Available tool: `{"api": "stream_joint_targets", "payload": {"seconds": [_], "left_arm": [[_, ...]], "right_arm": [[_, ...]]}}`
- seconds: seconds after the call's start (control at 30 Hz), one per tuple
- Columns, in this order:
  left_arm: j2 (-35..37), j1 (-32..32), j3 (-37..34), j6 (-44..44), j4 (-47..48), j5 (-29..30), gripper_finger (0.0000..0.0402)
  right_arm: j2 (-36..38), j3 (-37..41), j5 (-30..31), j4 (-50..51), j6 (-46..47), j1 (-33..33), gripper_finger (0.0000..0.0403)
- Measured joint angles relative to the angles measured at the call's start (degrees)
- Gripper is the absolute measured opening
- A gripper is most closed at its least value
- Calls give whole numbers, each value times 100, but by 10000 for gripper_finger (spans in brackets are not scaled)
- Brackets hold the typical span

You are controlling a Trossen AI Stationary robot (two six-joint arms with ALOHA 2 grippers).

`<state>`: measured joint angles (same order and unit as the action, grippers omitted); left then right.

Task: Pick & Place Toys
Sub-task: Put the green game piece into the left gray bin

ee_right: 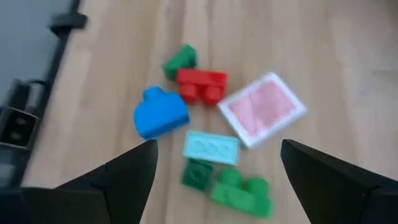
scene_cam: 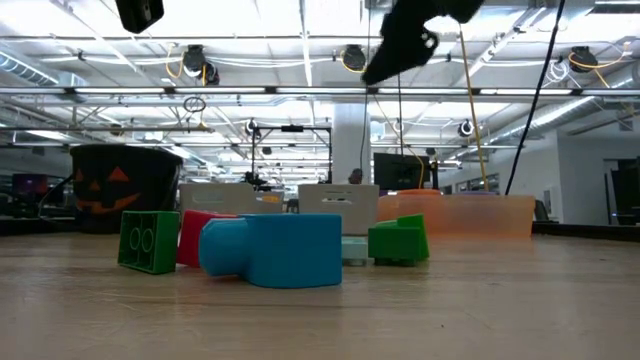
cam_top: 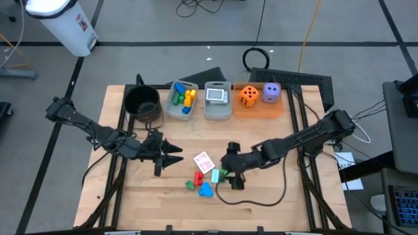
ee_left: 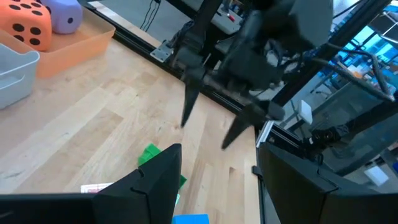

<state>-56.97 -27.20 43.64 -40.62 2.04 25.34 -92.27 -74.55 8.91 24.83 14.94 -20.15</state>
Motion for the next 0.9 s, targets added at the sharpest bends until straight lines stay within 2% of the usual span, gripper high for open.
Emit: {"api": "stream_joint_targets", "payload": {"seconds": [0.13,0.3,0.57,0.67,0.83,0.9], "left_arm": [[0,2,0,-15,0,2,223],[0,2,0,-66,10,4,223],[0,2,0,-195,241,13,223],[0,2,0,-216,262,14,223],[0,2,0,-210,260,15,223],[0,2,0,-208,260,19,223]], "right_arm": [[-448,-7,-573,-100,371,129,329],[-779,-6,-563,-100,1309,271,329],[-824,-6,471,585,3065,396,329],[-828,-6,457,795,3704,425,329],[-828,-6,439,1230,5456,406,329],[-828,-6,448,1289,5780,391,329]]}}
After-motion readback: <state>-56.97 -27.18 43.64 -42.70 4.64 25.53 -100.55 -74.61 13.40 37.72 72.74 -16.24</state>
